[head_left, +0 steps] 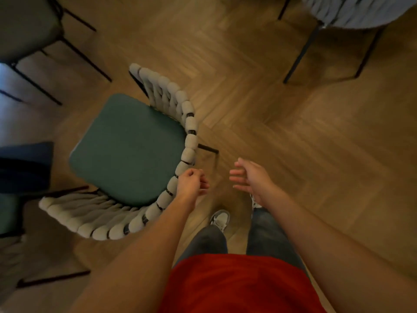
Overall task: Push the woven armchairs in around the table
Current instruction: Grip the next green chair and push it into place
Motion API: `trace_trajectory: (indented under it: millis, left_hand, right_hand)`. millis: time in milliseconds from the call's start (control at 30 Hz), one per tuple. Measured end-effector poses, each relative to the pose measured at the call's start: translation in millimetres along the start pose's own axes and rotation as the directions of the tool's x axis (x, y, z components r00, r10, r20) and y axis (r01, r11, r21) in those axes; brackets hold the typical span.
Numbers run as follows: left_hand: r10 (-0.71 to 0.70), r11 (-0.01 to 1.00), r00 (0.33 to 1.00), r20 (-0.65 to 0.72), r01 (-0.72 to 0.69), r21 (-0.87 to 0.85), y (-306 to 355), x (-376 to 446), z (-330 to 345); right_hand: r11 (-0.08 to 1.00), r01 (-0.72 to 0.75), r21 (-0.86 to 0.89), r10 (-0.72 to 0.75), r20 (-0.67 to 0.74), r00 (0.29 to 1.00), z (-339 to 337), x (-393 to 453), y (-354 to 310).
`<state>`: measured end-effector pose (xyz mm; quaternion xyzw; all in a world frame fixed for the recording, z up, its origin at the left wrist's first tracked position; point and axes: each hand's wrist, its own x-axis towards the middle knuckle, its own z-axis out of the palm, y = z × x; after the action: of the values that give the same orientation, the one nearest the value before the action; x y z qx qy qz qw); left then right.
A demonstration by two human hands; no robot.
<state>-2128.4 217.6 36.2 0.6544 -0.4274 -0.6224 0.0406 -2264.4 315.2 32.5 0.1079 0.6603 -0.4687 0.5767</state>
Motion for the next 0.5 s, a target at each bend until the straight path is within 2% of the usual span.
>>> trace_trajectory:
  millis: [233,500]
  left_hand:
    - [-0.101,0.958,0.967,-0.235,0.03,-0.286,2.3,-7.1,22.1]
    - [-0.289,0.839,0.881,-0.374,0.045,-0.543,-26.5,-15.2,14.7]
  right_hand:
    - [0.952,-0.025,-0.305,0.081,0.17,0.982,-4.8,29.8,-51.8]
    - [0.829,0.003,-0.559,0.177,0.268,0.947,26.4,44.5,-73.9]
